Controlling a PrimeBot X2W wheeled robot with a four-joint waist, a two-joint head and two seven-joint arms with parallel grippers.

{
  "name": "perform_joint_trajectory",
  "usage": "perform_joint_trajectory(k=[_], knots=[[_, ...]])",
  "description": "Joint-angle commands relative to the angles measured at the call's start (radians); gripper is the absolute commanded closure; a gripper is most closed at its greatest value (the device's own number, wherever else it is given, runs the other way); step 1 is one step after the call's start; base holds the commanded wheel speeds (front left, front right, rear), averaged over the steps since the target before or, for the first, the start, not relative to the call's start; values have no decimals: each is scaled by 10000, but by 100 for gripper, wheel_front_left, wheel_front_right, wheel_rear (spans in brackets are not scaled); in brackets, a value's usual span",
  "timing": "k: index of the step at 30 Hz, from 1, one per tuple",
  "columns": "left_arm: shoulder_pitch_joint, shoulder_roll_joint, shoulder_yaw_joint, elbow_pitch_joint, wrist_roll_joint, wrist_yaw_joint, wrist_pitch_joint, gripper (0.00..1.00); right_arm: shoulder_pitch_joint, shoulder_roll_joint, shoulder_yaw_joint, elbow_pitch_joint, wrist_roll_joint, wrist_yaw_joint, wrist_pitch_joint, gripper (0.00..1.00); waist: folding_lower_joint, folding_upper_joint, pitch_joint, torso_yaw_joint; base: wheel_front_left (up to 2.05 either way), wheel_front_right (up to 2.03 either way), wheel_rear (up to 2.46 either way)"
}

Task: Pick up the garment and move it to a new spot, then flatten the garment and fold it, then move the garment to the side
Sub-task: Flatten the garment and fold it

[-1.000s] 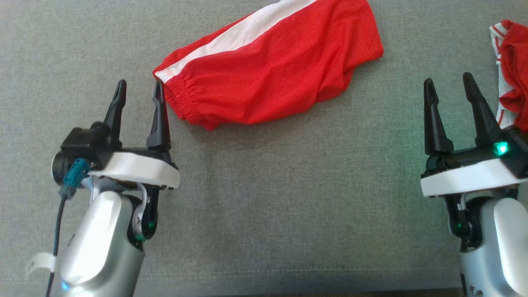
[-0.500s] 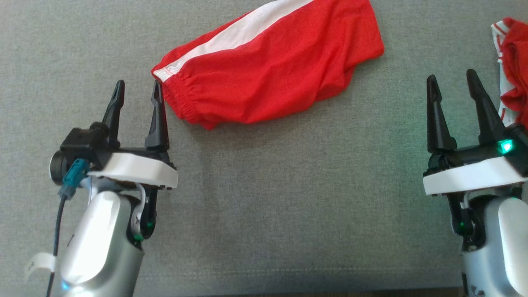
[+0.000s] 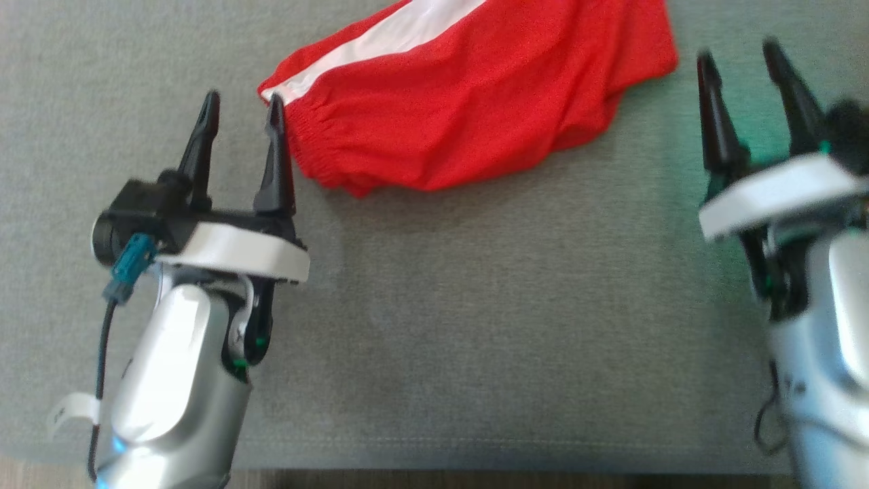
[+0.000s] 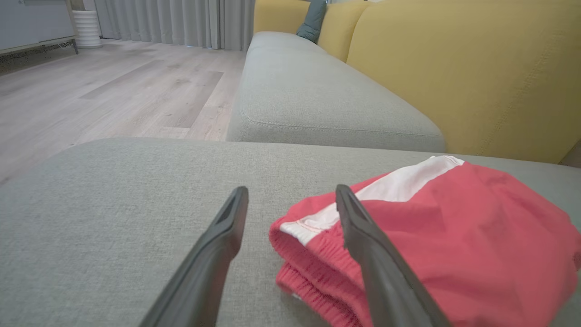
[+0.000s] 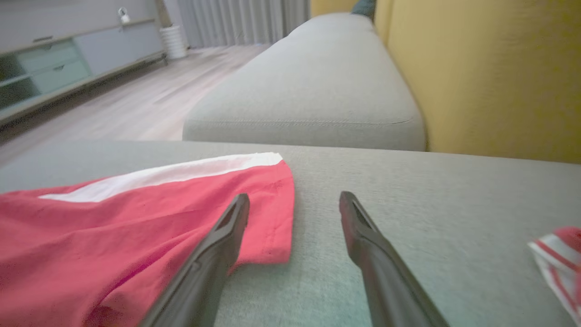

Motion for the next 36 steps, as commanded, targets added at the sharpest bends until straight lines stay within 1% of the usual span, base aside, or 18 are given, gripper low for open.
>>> perform_joint_trajectory(k=[1,4,8,11,18,19,20,21,22,26,28,32,33,36], knots=[[-301,147,366,-327,160,-31,-51,0,-416,-140,364,-47,110,-9,194,0,0,0,259,224,0,0,0],[-411,18,390,-292,207,-112,-51,0,-1247,-321,707,882,168,-9,787,0,0,0,433,405,0,0,0],[-460,-143,450,-228,260,-214,-51,0,-1991,-450,957,1910,130,-9,1940,0,0,0,557,583,0,0,0],[-465,-237,513,-205,307,-286,-51,0,-2374,-469,1097,2306,214,-9,2622,0,0,0,608,653,0,0,0],[-486,-374,662,-163,463,-438,-51,0,-2929,-408,1425,2752,729,-9,3945,0,0,0,695,687,0,0,0],[-500,-390,673,-152,488,-461,-51,0,-2973,-391,1449,2833,829,-9,4125,2,0,0,706,694,0,0,0],[-518,-406,683,-144,511,-483,-51,0,-3014,-392,1467,2895,896,-9,4249,51,0,0,717,703,0,0,0],[-533,-422,693,-138,533,-505,-51,0,-3046,-390,1470,2942,958,-9,4309,71,0,0,721,713,0,0,0],[-543,-436,703,-135,554,-524,-51,0,-3063,-379,1462,2994,1028,-9,4357,100,0,0,723,721,0,0,0],[-533,-488,749,-117,638,-577,-51,0,-2995,-376,1451,3076,1165,-9,4226,100,0,0,707,726,0,0,0],[-501,-508,772,-107,682,-597,-51,0,-2795,-336,1373,2944,1175,-9,3947,100,0,0,663,712,0,0,0],[-339,-536,828,-104,770,-607,-51,0,-1853,-64,953,2382,1116,-9,3187,100,0,0,448,594,0,0,0],[-339,-536,828,-104,770,-607,-51,0,-1853,-64,953,2382,1116,-9,3187,100,0,0,448,594,0,0,0],[-180,-540,879,-111,826,-632,-51,0,-839,285,658,1783,1084,-9,2700,100,0,0,242,427,0,0,0]])
